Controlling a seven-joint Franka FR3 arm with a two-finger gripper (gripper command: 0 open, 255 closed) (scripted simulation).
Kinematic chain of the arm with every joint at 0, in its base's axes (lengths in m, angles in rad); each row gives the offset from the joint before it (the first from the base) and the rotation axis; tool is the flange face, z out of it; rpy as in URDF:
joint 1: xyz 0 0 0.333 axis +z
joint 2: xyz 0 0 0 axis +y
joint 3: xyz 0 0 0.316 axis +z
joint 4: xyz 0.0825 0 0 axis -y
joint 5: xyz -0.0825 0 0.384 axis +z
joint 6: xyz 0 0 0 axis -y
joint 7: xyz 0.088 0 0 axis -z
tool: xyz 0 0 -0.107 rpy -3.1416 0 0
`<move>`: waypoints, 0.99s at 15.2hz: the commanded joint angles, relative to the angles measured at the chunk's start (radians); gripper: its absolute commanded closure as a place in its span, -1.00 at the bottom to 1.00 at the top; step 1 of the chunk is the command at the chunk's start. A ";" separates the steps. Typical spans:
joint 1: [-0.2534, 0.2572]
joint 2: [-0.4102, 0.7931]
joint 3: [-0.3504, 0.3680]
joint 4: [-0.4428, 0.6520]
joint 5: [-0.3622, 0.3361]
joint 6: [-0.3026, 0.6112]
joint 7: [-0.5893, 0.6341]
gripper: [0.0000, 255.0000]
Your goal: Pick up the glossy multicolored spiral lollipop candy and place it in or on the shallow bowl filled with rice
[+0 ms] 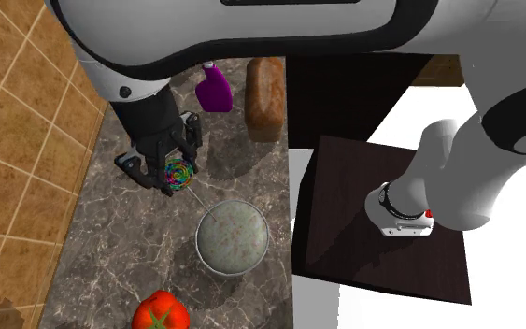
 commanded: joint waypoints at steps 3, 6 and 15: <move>0.031 -0.135 0.027 -0.141 0.015 0.029 0.052 1.00; 0.055 -0.227 0.052 -0.227 0.030 0.043 0.098 1.00; 0.057 -0.244 0.057 -0.363 0.033 0.155 0.054 1.00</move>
